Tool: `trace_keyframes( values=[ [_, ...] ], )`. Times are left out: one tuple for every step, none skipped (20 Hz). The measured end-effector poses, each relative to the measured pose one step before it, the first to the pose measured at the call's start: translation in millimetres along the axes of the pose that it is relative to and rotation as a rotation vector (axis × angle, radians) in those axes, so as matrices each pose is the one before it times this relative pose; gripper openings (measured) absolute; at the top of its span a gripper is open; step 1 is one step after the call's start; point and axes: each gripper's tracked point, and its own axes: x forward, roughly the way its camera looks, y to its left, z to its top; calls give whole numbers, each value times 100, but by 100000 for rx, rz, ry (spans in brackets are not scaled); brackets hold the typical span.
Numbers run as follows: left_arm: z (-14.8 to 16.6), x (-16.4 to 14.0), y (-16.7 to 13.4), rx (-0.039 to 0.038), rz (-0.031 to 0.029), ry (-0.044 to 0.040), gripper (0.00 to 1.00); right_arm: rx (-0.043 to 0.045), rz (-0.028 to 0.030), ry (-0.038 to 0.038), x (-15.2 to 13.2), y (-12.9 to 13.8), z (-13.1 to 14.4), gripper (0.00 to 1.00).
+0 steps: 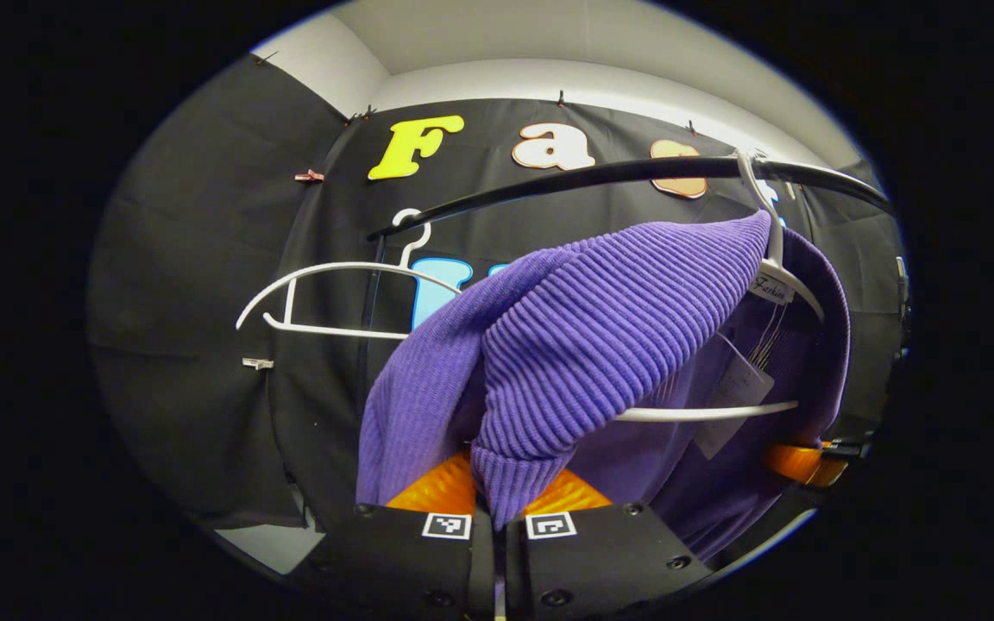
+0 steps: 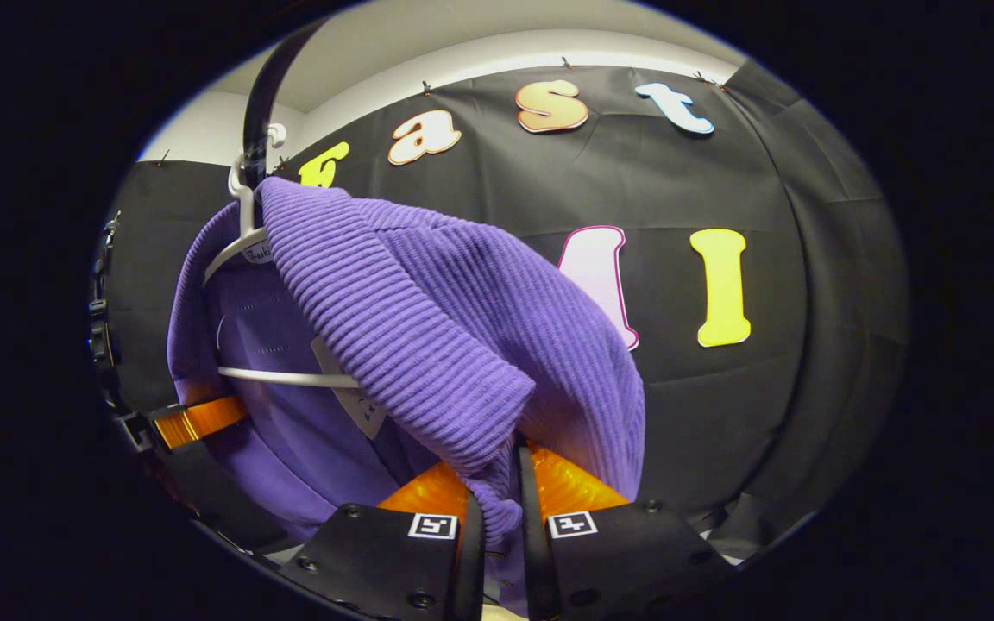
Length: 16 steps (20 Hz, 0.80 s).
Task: Grasp the clothes on the hanger with both hands and then place them into the laundry hamper below.
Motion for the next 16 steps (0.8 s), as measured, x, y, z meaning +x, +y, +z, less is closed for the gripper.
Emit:
trace_keyframes(
  values=[
    [96,-661,198,1189,-35,403,9,579,462,-856,-769,-617,381,23],
    [-13,-957,-72,973,-505,286,9,2151,826,-1027,-895,-325,270,23],
    [86,-941,12,824,-423,242,8,2728,-312,-1265,-855,-412,509,24],
    [40,-977,-86,743,-827,3,9,3484,-480,-1729,-720,-464,657,24],
    [181,-928,-246,827,-1655,288,9,2888,-509,-1792,-465,-254,714,24],
    [118,-835,-151,1024,-1537,321,9,1308,-632,-1796,-437,-333,727,23],
    [296,-794,-133,1171,-1262,-2,9,-3,-729,-1499,-271,-294,637,23],
    [271,-802,-79,1227,-1146,-233,10,-485,-217,-1526,-306,-111,658,23],
    [590,-721,-16,1048,-211,-651,10,-584,-229,-1665,-251,-133,631,23],
    [446,-822,83,491,-168,-810,10,-23,-171,-1474,-229,-113,538,19],
    [639,-711,71,-393,-19,-1222,10,756,-114,-915,-126,-93,288,19],
    [875,-862,-389,-1412,-1760,-1789,10,698,-393,-1026,-20,-80,372,19],
    [1007,-957,-371,-1570,-2040,-2320,9,348,-217,-1317,52,-120,364,23],
    [1041,-756,-219,-736,-1923,-2094,9,62,-179,-1727,-28,-15,435,23],
    [800,-368,312,699,-441,-2002,10,-597,-329,-2274,-125,25,544,28],
    [513,79,617,1821,1329,-349,8,-789,-167,-2245,-34,57,476,19]
  ],
)
